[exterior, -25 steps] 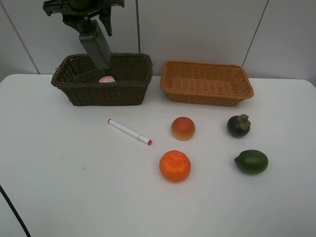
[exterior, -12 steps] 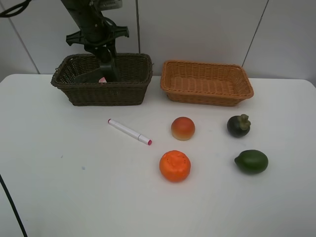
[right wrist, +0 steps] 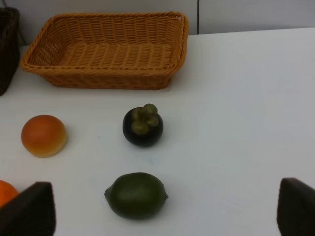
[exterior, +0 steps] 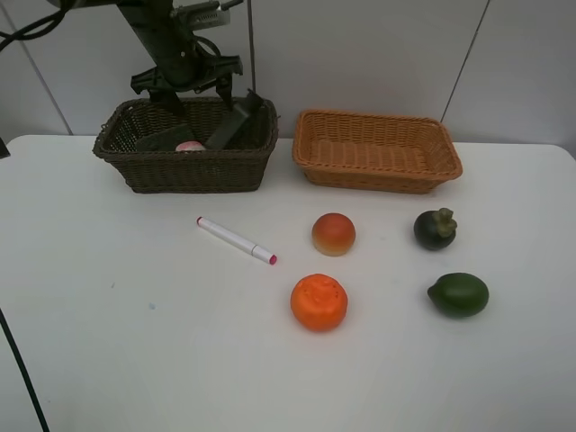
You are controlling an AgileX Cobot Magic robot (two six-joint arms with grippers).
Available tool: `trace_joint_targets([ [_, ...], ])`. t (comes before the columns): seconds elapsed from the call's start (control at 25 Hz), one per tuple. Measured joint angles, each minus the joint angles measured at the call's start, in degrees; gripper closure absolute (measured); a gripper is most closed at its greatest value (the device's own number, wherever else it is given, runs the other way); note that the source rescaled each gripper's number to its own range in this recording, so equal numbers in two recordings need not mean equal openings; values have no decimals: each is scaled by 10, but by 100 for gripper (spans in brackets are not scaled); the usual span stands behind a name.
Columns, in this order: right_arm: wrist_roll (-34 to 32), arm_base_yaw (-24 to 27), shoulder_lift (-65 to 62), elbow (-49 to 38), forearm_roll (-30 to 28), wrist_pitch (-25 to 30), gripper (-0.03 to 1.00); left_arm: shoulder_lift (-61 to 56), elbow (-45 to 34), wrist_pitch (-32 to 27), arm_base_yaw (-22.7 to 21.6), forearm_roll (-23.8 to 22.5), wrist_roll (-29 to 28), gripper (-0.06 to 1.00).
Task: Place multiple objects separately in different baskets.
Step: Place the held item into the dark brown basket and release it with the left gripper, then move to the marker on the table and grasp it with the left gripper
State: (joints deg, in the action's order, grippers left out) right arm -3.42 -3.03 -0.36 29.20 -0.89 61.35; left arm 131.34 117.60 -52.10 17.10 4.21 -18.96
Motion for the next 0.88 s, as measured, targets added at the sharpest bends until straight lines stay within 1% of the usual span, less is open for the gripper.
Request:
trace_joint_targets([
  [0.08,0,0,0,0,0,0,-3,0,33,-47,0,1,0,2],
  [0.2,0,0,0,0,0,0,-3,0,94,-137,0,8,0,2],
  [0.24,0,0,0,0,0,0,-3,0,111,-155,0,13,0,2],
  [0.32,0,0,0,0,0,0,-3,-5,126,-165,0,32,2,2],
  [0.48,0,0,0,0,0,0,-3,-13,129,-167,0,64,7,2],
  [0.56,0,0,0,0,0,0,-3,-21,114,-167,3,80,17,2],
  [0.68,0,0,0,0,0,0,-3,-43,64,-167,18,86,28,2],
  [0.76,0,0,0,0,0,0,-3,-63,19,-166,34,86,41,2],
  [0.88,0,0,0,0,0,0,-3,-81,-53,-166,71,86,65,2],
])
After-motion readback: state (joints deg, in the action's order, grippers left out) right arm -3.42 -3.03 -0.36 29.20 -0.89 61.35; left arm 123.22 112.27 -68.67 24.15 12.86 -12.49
